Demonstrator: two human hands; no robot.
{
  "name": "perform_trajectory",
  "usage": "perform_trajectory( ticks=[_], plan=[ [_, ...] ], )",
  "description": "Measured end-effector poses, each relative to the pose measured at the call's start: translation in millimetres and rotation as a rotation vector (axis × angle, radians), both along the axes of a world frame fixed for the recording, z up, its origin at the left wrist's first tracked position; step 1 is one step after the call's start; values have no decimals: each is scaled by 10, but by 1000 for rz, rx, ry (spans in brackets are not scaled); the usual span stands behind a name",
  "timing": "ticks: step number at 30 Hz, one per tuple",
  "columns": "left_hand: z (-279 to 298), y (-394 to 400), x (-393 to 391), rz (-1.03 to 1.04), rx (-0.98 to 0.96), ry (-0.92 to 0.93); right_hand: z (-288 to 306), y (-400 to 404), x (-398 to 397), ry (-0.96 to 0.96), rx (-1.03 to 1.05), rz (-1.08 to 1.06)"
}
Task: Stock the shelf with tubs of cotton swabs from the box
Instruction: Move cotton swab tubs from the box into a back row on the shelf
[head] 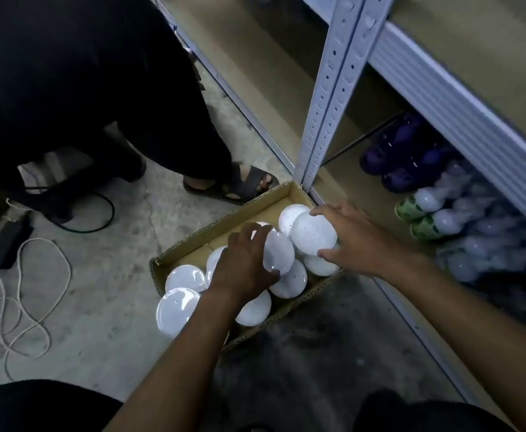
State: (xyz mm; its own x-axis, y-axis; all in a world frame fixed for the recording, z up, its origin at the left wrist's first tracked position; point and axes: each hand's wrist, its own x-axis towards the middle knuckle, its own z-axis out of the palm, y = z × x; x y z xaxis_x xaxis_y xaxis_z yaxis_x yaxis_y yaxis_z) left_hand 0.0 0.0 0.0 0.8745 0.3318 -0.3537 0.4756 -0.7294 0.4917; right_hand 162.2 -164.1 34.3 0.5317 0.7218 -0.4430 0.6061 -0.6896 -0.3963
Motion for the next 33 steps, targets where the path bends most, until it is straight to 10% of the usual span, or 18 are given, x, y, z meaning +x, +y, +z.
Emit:
perform_trajectory(
  ticks=[19,33],
  plan=[
    [-472,-199,78,-54,193,-10,-680,110,87,-110,-42,259],
    [652,-171,36,-122,222,-45,535,-116,-113,-79,109,169]
  ],
)
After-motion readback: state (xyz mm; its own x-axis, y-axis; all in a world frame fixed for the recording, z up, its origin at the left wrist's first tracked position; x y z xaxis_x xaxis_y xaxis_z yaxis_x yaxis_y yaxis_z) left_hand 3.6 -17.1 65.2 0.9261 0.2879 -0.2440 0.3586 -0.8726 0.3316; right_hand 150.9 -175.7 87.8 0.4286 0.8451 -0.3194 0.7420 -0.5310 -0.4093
